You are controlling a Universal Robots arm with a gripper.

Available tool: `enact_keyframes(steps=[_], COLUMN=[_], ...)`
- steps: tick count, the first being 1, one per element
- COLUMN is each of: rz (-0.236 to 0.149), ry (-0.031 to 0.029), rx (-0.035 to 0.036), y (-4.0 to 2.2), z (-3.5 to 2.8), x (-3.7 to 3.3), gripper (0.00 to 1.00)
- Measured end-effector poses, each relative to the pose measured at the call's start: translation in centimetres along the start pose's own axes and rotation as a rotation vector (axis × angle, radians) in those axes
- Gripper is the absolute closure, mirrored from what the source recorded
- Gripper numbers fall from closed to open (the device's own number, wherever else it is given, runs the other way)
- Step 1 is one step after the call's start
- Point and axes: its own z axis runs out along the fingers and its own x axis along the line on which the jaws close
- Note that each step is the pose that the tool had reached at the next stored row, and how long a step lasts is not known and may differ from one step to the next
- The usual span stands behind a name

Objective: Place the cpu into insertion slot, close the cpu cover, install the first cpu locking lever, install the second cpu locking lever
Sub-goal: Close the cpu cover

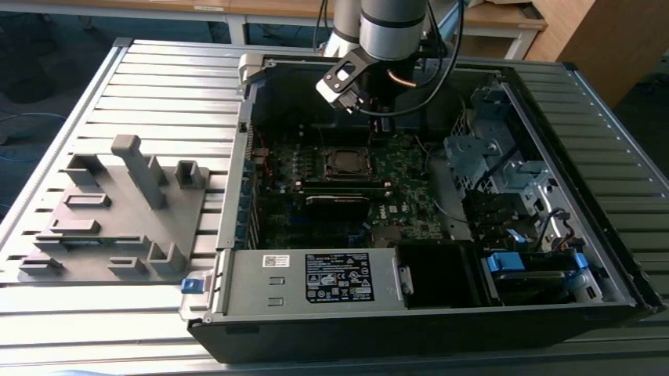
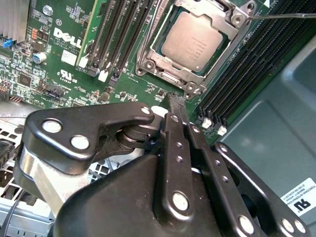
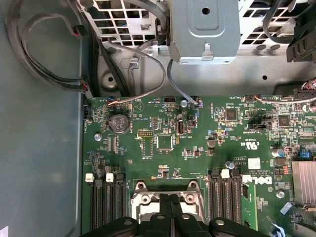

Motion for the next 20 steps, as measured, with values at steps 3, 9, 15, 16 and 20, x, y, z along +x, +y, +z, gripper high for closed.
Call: enact_keyframes(steps=[3, 9, 15, 16, 20], rz=[0.000, 0.000, 0.001, 0.001, 0.001], ry=[-0.0002, -0.0017, -0.0034, -0.0037, -0.0044], rx=[0.0004, 0.0553, 0.1091, 0.1141, 0.1401], y=[0.00, 0.02, 0.03, 0.03, 0.03], z=[0.00, 0.07, 0.13, 0.13, 0.19], x=[0.00, 0.00, 0.00, 0.00, 0.00], gripper=[0.89, 0.89, 0.89, 0.89, 0.89])
